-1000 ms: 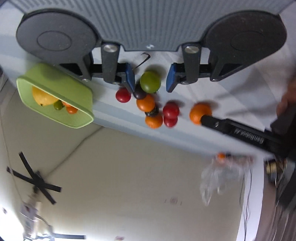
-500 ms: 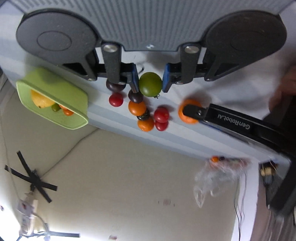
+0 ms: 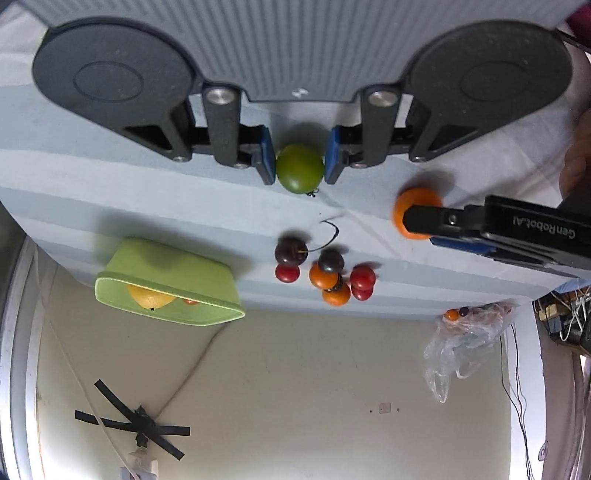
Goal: Organize fruits
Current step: 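Grasp a green cherry tomato with the right gripper while the left grasps a tangerine, then carry both fruits into the green basin and open both grippers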
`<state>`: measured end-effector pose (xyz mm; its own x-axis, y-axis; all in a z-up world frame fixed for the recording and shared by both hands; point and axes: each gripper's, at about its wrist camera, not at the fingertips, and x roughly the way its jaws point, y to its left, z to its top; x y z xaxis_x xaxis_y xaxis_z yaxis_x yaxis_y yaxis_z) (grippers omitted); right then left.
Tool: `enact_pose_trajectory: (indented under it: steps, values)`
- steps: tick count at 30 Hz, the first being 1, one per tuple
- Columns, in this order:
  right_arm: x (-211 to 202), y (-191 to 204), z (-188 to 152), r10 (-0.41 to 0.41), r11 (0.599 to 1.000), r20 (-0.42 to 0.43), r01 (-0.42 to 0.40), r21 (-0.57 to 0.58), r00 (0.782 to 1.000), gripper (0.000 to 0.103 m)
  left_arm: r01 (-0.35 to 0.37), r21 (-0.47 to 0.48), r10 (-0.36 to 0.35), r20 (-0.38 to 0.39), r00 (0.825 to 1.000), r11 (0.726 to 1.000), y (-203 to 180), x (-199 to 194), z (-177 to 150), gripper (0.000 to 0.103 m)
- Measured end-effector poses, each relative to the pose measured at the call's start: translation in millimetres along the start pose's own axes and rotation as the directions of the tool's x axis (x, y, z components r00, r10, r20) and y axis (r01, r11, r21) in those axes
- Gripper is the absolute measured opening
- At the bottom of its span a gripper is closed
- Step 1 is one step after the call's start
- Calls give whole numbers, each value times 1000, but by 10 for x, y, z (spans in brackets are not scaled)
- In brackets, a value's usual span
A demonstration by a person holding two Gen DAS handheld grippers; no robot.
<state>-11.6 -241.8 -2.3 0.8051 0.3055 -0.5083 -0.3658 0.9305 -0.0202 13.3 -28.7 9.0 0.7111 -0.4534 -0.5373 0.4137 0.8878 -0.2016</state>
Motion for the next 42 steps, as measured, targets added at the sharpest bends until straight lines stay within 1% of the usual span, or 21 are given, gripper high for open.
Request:
enact_pose_trajectory:
  steps: [1, 3, 5, 7, 10, 11, 13, 14, 16, 18, 20, 22, 24, 27, 31, 34, 37, 39, 40, 41, 42]
  values:
    - [-6, 5, -5, 5, 1000, 2, -5, -5, 1000, 32, -5, 5, 5, 3, 1000, 1000, -9, -18, 5, 58]
    - [-9, 0, -24, 15, 1000, -1, -15, -7, 1000, 32, -18, 13, 18, 12, 1000, 1000, -34, -53, 4, 64]
    - [-7, -30, -44, 25, 1000, -11, -26, -8, 1000, 32, -24, 31, 23, 14, 1000, 999, -81, -76, -3, 67]
    - [-14, -41, -66, 31, 999, -16, -32, -7, 999, 32, -30, 59, 30, 8, 1000, 998, -141, -83, -35, 67]
    - [-18, -82, -70, 44, 999, -15, -44, -9, 999, 32, -59, 100, 60, -6, 998, 993, -193, -47, -90, 67]
    - [-18, -89, -72, 48, 999, -15, -48, -12, 999, 32, -66, 104, 67, -13, 998, 992, -193, -23, -95, 64]
    - [-23, -87, -80, 53, 998, -13, -53, -24, 999, 30, -67, 100, 71, -42, 997, 993, -174, 44, -89, 46]
    - [-31, -88, -83, 53, 998, -9, -53, -33, 999, 29, -82, 104, 87, -38, 996, 991, -170, 56, -87, 42]
    - [-47, -123, -76, 61, 998, 9, -60, -25, 998, 29, -75, 104, 79, -39, 996, 992, -162, 63, -58, 41]
    - [-40, -197, -17, 55, 999, 31, -55, -1, 998, 29, -51, 91, 56, -50, 997, 995, -160, 100, 5, 41]
    - [-33, -315, 104, 33, 999, 78, -35, 24, 996, 29, -22, 85, 26, -48, 999, 996, -175, 163, 142, 41]
    - [-19, -433, 252, 4, 999, 121, -9, 39, 993, 29, -7, 97, 8, -20, 1000, 995, -222, 244, 353, 41]
    - [5, -558, 407, -29, 999, 178, 22, 42, 984, 29, 13, 113, -15, 17, 1000, 993, -283, 351, 583, 41]
    - [107, -778, 577, -106, 994, 233, 95, 61, 967, 29, 9, 148, -17, 53, 998, 989, -400, 611, 917, 41]
    - [346, -1169, 720, -186, 977, 212, 158, 143, 959, 30, 29, 150, -35, 38, 999, 988, -555, 1044, 1261, 42]
    - [525, -1338, 769, -214, 970, 190, 186, 154, 958, 30, 27, 152, -29, 15, 999, 988, -636, 1392, 1435, 42]
    - [658, -1460, 756, -225, 964, 169, 195, 178, 960, 31, 47, 135, -44, -25, 999, 990, -686, 1701, 1542, 42]
    - [688, -1505, 720, -230, 960, 186, 192, 202, 955, 36, 57, 128, -51, -45, 998, 990, -720, 1873, 1571, 43]
    - [695, -1510, 710, -249, 956, 185, 211, 206, 951, 43, 60, 127, -54, -51, 997, 990, -738, 1937, 1574, 43]
    - [689, -1515, 711, -256, 954, 190, 216, 207, 948, 54, 66, 119, -60, -53, 997, 991, -732, 1982, 1586, 46]
    - [659, -1526, 700, -252, 954, 209, 206, 217, 945, 55, 72, 114, -66, -54, 996, 991, -730, 2019, 1603, 51]
